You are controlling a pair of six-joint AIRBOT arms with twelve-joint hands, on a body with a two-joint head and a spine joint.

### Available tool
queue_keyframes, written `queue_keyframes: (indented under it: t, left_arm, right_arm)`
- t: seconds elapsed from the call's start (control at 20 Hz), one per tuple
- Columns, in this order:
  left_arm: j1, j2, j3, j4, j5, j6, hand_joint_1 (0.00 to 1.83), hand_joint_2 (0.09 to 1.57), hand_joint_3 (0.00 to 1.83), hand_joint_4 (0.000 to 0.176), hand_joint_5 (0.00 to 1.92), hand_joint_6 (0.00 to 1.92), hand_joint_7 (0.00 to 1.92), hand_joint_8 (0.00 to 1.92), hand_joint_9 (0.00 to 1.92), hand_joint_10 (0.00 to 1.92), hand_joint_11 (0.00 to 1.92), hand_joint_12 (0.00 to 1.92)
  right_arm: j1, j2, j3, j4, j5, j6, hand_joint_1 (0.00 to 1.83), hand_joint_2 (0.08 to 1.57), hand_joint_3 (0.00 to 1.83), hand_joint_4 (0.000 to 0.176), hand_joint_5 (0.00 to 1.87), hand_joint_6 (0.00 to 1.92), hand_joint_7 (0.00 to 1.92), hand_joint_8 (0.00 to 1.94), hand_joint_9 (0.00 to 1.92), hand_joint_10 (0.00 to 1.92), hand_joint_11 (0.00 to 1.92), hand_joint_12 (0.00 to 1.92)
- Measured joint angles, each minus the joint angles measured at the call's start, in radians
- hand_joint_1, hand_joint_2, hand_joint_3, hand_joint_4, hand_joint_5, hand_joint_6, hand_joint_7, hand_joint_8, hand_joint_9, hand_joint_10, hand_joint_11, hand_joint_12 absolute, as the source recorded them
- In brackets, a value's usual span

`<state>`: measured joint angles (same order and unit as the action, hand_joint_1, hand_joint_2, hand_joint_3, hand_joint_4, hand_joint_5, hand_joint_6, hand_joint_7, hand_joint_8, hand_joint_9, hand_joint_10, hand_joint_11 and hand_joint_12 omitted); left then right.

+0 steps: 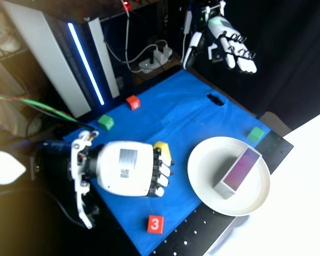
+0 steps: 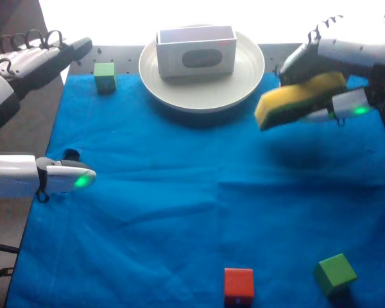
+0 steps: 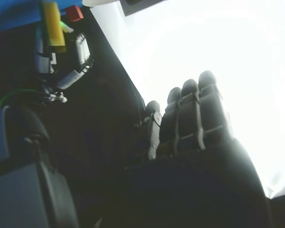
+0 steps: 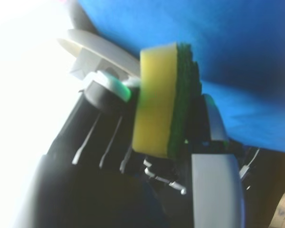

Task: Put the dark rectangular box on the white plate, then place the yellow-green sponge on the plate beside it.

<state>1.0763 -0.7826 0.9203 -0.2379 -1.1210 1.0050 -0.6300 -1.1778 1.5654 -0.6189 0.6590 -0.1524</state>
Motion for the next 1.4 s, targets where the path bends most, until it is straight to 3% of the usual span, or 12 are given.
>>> queue_keyframes:
  t: [0.3,0.4,0.55,0.6,0.65,0.7,0.75,0.95,1.0,1.1,1.2,1.4]
  left_arm:
    - [0.0,-0.006,0.001,0.001,-0.003,-0.004,0.71,0.86,0.01,0.131,0.0,0.0,0.0,0.0,0.0,0.0,0.0,0.0]
    - [0.0,-0.007,0.003,0.006,-0.002,-0.011,0.72,0.86,0.0,0.144,0.0,0.0,0.0,0.0,0.0,0.0,0.0,0.0]
    - [0.0,-0.007,0.007,0.011,0.002,-0.016,0.74,0.86,0.0,0.154,0.0,0.0,0.0,0.0,0.0,0.0,0.0,0.0]
    - [0.0,-0.008,0.01,0.011,0.003,-0.023,0.73,0.85,0.0,0.149,0.0,0.0,0.0,0.0,0.0,0.0,0.0,0.0]
    - [0.0,-0.012,0.017,0.013,0.002,-0.027,0.72,0.85,0.0,0.143,0.0,0.0,0.0,0.0,0.0,0.0,0.0,0.0]
    - [0.0,-0.013,0.017,0.012,0.003,-0.03,0.72,0.85,0.0,0.139,0.0,0.0,0.0,0.0,0.0,0.0,0.0,0.0]
    - [0.0,-0.013,0.018,0.014,0.005,-0.032,0.72,0.85,0.0,0.133,0.0,0.0,0.0,0.0,0.0,0.0,0.0,0.0]
    - [0.0,-0.024,0.027,0.029,0.022,-0.045,0.74,0.85,0.0,0.112,0.0,0.0,0.0,0.0,0.0,0.0,0.0,0.0]
    - [0.0,-0.024,0.027,0.029,0.023,-0.048,0.74,0.85,0.0,0.111,0.0,0.0,0.0,0.0,0.0,0.0,0.0,0.0]
    - [0.0,-0.024,0.029,0.028,0.021,-0.053,0.74,0.85,0.0,0.102,0.0,0.0,0.0,0.0,0.0,0.0,0.0,0.0]
    - [0.0,-0.024,0.029,0.028,0.021,-0.056,0.72,0.83,0.0,0.106,0.0,0.0,0.0,0.0,0.0,0.0,0.0,0.0]
    - [0.0,-0.025,0.029,0.032,0.018,-0.063,0.73,0.84,0.0,0.12,0.0,0.0,0.0,0.0,0.0,0.0,0.0,0.0]
  right_arm:
    - [0.047,-0.063,0.056,0.077,0.04,0.0,1.25,1.11,0.0,0.0,0.9,1.0,1.07,1.03,1.0,1.32,0.94,1.61]
    - [0.073,-0.101,0.084,0.077,0.041,0.0,1.24,1.09,0.0,0.0,0.92,1.14,1.14,0.7,0.99,0.83,0.81,1.35]
    - [0.1,-0.16,0.138,0.085,0.05,-0.001,1.26,1.1,0.0,0.0,1.03,0.75,1.01,1.19,0.89,1.44,0.83,1.74]
    - [0.107,-0.18,0.157,0.086,0.05,-0.001,1.25,1.12,0.0,0.0,1.0,1.07,0.94,0.96,0.59,0.94,0.17,1.44]
    - [0.111,-0.199,0.173,0.088,0.048,0.0,1.23,1.11,0.0,0.0,1.02,1.06,0.98,0.9,0.6,0.8,0.03,1.12]
    - [0.117,-0.218,0.188,0.089,0.045,-0.001,1.23,1.1,0.0,0.0,1.06,0.86,0.97,1.06,0.68,1.13,0.25,1.67]
    - [0.122,-0.235,0.201,0.091,0.044,-0.001,1.24,1.09,0.0,0.0,1.05,0.79,1.01,1.1,0.84,1.26,0.65,1.68]
    - [0.152,-0.297,0.255,0.094,0.019,0.0,1.26,1.11,0.0,0.0,0.88,0.95,1.07,1.04,0.95,1.15,0.83,1.6]
    - [0.154,-0.303,0.262,0.095,0.014,0.0,1.17,0.96,0.0,0.0,0.68,0.45,0.87,0.76,0.81,1.13,0.67,1.64]
    - [0.154,-0.305,0.266,0.098,0.009,0.0,1.03,0.83,0.0,0.098,0.36,0.03,0.58,0.18,0.54,0.7,0.34,1.34]
    - [0.154,-0.304,0.266,0.1,-0.001,-0.001,0.92,0.79,0.0,0.154,0.14,0.0,0.42,0.01,0.41,0.24,0.13,1.06]
    - [0.154,-0.303,0.266,0.102,-0.001,-0.001,0.91,0.75,0.0,0.176,0.02,0.0,0.24,0.0,0.27,0.02,0.0,0.77]
